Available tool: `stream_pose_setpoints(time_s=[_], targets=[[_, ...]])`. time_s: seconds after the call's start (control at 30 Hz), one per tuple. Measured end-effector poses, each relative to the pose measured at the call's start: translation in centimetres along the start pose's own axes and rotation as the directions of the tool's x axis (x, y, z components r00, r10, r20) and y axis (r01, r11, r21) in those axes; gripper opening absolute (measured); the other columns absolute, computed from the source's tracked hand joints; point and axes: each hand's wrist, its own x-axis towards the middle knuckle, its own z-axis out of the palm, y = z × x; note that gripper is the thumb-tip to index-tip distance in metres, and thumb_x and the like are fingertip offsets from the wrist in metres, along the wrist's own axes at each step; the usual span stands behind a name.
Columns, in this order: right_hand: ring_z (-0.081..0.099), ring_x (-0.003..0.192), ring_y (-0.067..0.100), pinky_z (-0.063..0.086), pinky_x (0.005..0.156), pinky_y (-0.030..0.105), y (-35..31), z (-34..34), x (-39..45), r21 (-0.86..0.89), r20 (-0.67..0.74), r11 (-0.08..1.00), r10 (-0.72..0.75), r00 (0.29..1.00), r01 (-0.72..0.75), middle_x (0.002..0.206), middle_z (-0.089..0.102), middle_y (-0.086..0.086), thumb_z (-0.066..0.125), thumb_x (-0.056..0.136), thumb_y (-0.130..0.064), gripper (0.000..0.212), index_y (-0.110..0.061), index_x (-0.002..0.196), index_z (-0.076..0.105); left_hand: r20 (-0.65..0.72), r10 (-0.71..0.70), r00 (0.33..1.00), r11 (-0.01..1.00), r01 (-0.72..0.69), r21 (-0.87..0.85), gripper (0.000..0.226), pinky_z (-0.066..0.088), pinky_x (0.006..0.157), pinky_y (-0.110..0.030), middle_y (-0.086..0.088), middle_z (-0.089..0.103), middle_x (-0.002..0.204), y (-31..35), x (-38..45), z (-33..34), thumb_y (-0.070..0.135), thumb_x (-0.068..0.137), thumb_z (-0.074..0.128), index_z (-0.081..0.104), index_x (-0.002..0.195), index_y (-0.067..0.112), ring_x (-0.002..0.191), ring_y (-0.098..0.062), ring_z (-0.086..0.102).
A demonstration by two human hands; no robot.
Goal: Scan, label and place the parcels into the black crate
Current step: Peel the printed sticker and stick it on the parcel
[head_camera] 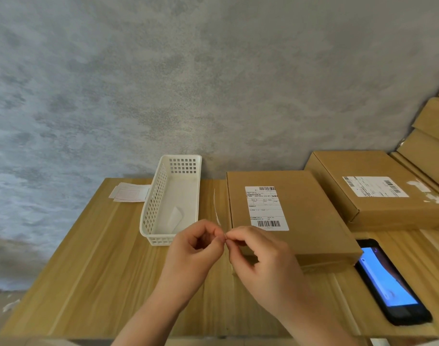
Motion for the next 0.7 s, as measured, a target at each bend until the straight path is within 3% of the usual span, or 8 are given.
stream_pose_setpoints(time_s=[0.07,0.17,0.33,0.5,0.6,0.7], targets=[[0.067,0.077,0.007,0.055,0.067,0.027,-0.1,0.1,0.1,0.163,0.014,0.975,0.153,0.988,-0.153,0.082,0.067,-0.015,0.065,0.090,-0.018,0.005,-0.019,0.092,0.069,0.004,0.050,0.999,0.997,-0.050,0.056,0.018,0.043,0.068,-0.027,-0.011,0.059,0.072,-0.3,0.1,-0.2,0.037,0.073,0.063,0.067,0.075,0.020,0.070,-0.015,0.052],[0.068,0.076,0.009,0.053,0.068,0.019,-0.4,0.4,0.0,0.278,0.055,0.920,0.270,0.961,-0.275,0.077,0.067,-0.016,0.064,0.087,-0.022,0.004,-0.021,0.087,0.068,0.020,0.143,0.990,0.975,-0.144,0.167,0.007,0.044,0.071,-0.016,0.004,0.063,0.073,-0.6,0.1,-0.4,0.032,0.074,0.061,0.066,0.076,0.027,0.073,-0.005,0.055],[0.064,0.067,0.013,0.049,0.062,0.018,-0.3,0.5,0.1,0.335,0.120,0.863,0.358,0.926,-0.377,0.068,0.065,-0.010,0.066,0.087,-0.011,0.014,-0.022,0.079,0.066,0.068,0.249,0.966,0.921,-0.258,0.292,0.003,0.043,0.071,-0.012,0.010,0.062,0.076,-0.9,0.3,-0.6,0.025,0.075,0.062,0.065,0.075,0.026,0.078,-0.012,0.060],[0.060,0.064,0.007,0.048,0.060,0.018,0.7,-0.1,1.0,0.309,0.123,0.841,0.428,0.895,-0.445,0.069,0.065,-0.005,0.066,0.088,-0.009,0.016,-0.020,0.076,0.065,0.083,0.236,0.968,0.916,-0.250,0.314,0.003,0.043,0.070,-0.016,0.007,0.062,0.077,-0.7,0.5,-1.6,0.028,0.074,0.059,0.062,0.074,0.028,0.078,-0.013,0.058],[0.062,0.067,0.012,0.050,0.065,0.022,2.7,-1.6,1.6,0.400,0.049,0.713,0.611,0.790,-0.576,0.070,0.068,-0.005,0.062,0.091,-0.005,0.018,-0.016,0.078,0.067,-0.045,0.158,0.986,0.937,-0.136,0.321,0.003,0.043,0.070,-0.016,0.009,0.064,0.077,-0.7,1.6,-4.1,0.029,0.076,0.059,0.062,0.075,0.030,0.075,-0.007,0.057],[0.059,0.062,0.014,0.050,0.069,0.033,4.4,-3.5,1.6,0.526,-0.059,0.559,0.776,0.628,-0.641,0.064,0.067,0.000,0.055,0.093,-0.004,0.019,-0.011,0.079,0.066,-0.261,0.072,0.963,0.929,0.031,0.369,0.014,0.042,0.065,-0.024,0.006,0.064,0.076,-1.4,3.4,-7.5,0.012,0.085,0.061,0.063,0.075,0.022,0.066,-0.003,0.052]])
